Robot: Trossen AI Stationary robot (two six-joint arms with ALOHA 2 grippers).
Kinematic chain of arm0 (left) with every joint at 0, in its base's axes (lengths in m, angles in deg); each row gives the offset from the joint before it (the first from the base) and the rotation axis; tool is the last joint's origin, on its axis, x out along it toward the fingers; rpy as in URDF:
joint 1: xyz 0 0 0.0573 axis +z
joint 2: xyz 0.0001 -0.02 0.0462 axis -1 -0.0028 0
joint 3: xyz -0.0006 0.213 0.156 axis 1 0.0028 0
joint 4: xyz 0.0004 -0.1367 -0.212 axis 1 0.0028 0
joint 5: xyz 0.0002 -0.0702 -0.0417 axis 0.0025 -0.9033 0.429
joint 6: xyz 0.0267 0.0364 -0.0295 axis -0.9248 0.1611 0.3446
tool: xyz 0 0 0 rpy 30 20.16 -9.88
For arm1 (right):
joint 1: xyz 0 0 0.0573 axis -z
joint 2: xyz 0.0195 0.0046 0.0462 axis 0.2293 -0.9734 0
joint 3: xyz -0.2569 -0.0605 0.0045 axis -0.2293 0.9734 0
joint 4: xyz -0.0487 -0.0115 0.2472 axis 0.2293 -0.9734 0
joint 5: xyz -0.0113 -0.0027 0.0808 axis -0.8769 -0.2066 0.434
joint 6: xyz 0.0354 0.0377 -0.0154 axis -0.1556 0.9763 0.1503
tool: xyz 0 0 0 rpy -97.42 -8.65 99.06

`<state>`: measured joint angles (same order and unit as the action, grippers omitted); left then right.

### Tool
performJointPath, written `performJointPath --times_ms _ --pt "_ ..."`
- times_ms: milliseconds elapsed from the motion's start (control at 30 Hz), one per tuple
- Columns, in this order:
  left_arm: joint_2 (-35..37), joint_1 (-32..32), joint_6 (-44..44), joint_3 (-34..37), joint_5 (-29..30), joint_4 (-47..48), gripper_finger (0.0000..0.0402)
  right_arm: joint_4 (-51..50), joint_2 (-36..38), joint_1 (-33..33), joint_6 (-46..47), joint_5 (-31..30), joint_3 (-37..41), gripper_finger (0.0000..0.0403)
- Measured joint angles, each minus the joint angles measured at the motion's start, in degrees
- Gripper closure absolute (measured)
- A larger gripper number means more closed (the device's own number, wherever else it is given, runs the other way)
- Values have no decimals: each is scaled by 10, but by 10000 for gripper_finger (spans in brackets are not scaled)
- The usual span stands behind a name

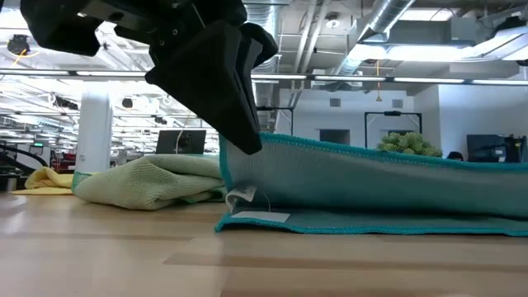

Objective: Fold microfiber towels
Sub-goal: Fold the blue microfiber cloth

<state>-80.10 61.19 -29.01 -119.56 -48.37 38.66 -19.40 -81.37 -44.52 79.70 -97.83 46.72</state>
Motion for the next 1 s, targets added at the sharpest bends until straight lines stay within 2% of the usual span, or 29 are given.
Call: performJointPath --times_ms 200,467,800,1000 --pt "0 0 3 0 -11 -6 401 0 -41 0 -2 26 1 320" --pt "0 0 -18 0 -33 -34 401 14 -46 -4 -2 28 0 282" --pt "0 0 -3 0 -26 -34 400 13 -38 -3 13 62 -15 198" --pt "0 4 30 0 -19 -25 362 -10 -38 -3 18 76 -46 185"
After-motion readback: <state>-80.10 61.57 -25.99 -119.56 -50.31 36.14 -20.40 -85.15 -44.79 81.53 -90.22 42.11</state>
